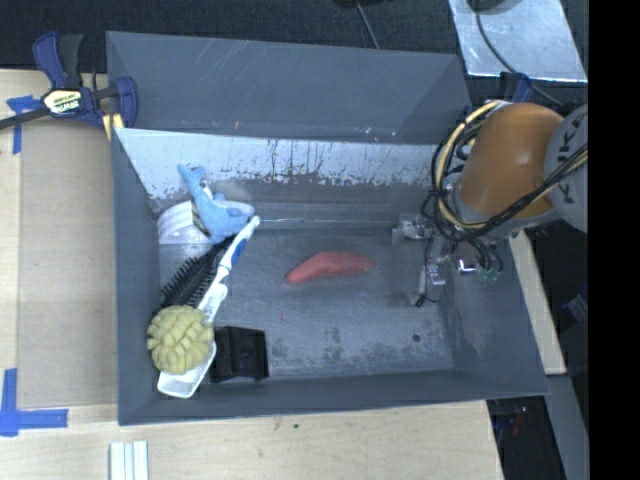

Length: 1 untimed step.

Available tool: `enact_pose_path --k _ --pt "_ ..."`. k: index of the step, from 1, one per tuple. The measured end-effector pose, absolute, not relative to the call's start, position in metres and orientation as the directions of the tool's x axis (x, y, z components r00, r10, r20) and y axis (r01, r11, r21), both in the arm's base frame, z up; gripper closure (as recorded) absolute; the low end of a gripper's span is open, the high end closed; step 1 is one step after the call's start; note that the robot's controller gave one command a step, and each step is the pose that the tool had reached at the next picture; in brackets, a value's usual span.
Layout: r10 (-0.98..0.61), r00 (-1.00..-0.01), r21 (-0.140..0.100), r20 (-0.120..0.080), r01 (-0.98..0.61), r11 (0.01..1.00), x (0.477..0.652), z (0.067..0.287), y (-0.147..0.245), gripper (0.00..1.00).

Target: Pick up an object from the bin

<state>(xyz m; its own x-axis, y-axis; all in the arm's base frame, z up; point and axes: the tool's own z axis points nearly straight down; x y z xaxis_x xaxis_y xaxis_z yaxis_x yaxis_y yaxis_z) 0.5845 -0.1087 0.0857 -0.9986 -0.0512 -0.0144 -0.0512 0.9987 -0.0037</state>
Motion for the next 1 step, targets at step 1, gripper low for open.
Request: enact_pose_path --k 1 --pt "-0.083 -0.997 0.001 -0.005 -0.083 0.997 0.5880 0.0699 -0.0651 0.00"
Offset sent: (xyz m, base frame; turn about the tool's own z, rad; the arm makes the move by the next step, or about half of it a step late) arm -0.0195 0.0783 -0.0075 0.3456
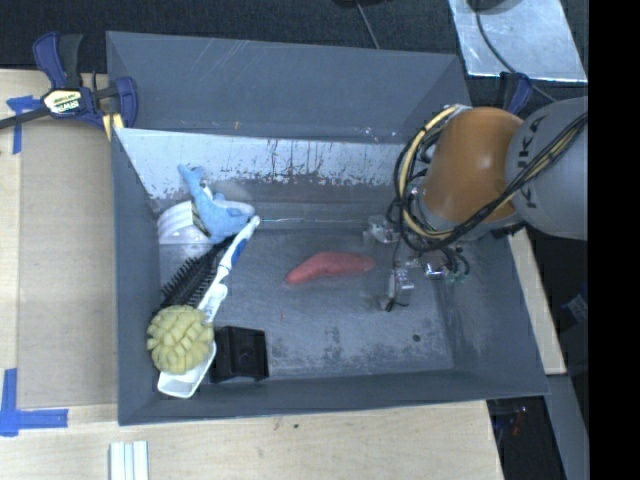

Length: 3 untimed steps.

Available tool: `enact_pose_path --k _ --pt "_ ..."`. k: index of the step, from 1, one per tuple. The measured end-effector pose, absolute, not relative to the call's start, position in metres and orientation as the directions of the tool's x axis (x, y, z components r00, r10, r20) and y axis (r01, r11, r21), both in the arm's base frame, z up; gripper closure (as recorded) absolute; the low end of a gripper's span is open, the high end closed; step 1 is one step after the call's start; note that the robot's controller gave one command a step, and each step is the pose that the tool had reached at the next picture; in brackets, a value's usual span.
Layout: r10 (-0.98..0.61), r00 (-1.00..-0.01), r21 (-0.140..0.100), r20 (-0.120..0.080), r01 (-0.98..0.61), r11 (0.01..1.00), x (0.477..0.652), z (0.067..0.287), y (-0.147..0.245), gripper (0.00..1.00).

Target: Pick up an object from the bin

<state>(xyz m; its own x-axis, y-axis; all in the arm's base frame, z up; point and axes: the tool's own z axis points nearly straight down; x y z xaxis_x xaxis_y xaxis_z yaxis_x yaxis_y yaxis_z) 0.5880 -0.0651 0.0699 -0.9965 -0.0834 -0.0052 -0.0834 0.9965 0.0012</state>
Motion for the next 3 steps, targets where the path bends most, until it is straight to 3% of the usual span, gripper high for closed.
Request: enact_pose_path --k 1,2,3 --pt "0.288 -0.957 -0.001 -0.016 0.288 0.957 0.566 0.078 -0.031 1.00" --pt "0.287 -0.958 -0.001 -0.016 0.288 0.958 0.566 0.079 -0.031 1.00" --pt "0.238 -0.971 -0.002 -0.016 0.238 0.971 0.575 0.184 -0.012 1.00"
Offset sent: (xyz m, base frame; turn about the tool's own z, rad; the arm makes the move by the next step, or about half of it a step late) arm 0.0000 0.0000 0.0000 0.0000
